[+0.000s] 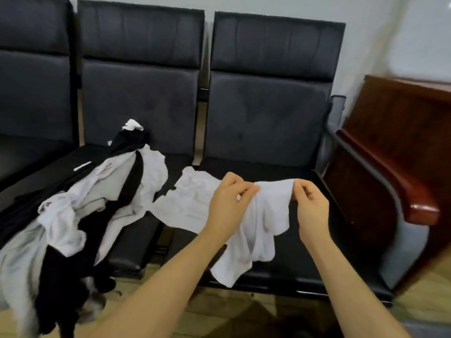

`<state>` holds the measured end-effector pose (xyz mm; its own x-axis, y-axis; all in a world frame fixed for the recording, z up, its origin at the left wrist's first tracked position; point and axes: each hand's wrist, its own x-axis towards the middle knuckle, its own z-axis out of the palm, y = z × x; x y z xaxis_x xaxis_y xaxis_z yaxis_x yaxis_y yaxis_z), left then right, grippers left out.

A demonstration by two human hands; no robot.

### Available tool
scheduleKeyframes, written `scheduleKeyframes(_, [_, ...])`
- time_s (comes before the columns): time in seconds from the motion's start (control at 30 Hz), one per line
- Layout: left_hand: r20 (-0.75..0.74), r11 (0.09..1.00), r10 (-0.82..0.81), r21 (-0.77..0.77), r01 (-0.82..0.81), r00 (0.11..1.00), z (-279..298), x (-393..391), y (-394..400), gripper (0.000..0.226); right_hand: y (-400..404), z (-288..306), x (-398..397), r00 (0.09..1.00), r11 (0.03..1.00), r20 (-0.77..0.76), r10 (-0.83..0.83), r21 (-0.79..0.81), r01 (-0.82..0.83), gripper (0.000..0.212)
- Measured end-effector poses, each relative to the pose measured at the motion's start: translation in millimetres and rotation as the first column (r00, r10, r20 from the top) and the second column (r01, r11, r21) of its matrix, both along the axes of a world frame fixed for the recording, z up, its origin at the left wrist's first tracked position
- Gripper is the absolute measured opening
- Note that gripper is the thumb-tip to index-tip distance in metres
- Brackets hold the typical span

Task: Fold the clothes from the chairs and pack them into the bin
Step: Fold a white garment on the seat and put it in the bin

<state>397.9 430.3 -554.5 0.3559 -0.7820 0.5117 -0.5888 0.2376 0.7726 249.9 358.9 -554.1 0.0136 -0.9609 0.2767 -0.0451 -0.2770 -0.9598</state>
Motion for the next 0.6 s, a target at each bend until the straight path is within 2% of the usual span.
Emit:
scheduleKeyframes(0.1, [-0.010,0.999,-0.016,0.039,0.017,1.000,-23,-34,-12,0.012,-4,-25,-35,0.997,0.996,-0.058,-0.046,0.076,0.050,0.019])
scheduleKeyframes(0.23, [0.068,0.957,-0.044,0.288,0.022,0.997,-54,-46,-25,0.024,-7,-56,-53,0.982,0.976,-0.169,-0.088,0.184,0.119,0.016])
scheduleKeyframes(0.33, [0.119,0.872,0.040,0.481,-0.092,0.992,-56,-41,-34,0.029,-4,-64,-58,0.949,0.988,-0.305,-0.082,0.097,0.117,0.020])
scheduleKeyframes(0.4, [0.292,0.826,-0.006,0.540,-0.160,0.956,-57,-32,-33,0.037,1,-66,-56,0.916,0.998,-0.396,-0.062,0.004,0.070,0.023])
scheduleKeyframes(0.5, [0.434,0.757,-0.197,0.637,-0.145,0.879,-65,-19,-16,0.046,6,-69,-48,0.763,0.997,-0.646,0.027,-0.036,-0.066,0.029])
scheduleKeyframes(0.57, [0.486,0.677,-0.311,0.716,-0.169,0.817,-74,-8,-5,0.049,8,-76,-44,0.574,0.983,-0.804,0.153,0.063,-0.174,0.042])
scheduleKeyframes(0.6, [0.498,0.637,-0.350,0.748,-0.188,0.793,-79,0,0,0.050,8,-82,-43,0.444,0.963,-0.866,0.230,0.135,-0.235,0.048])
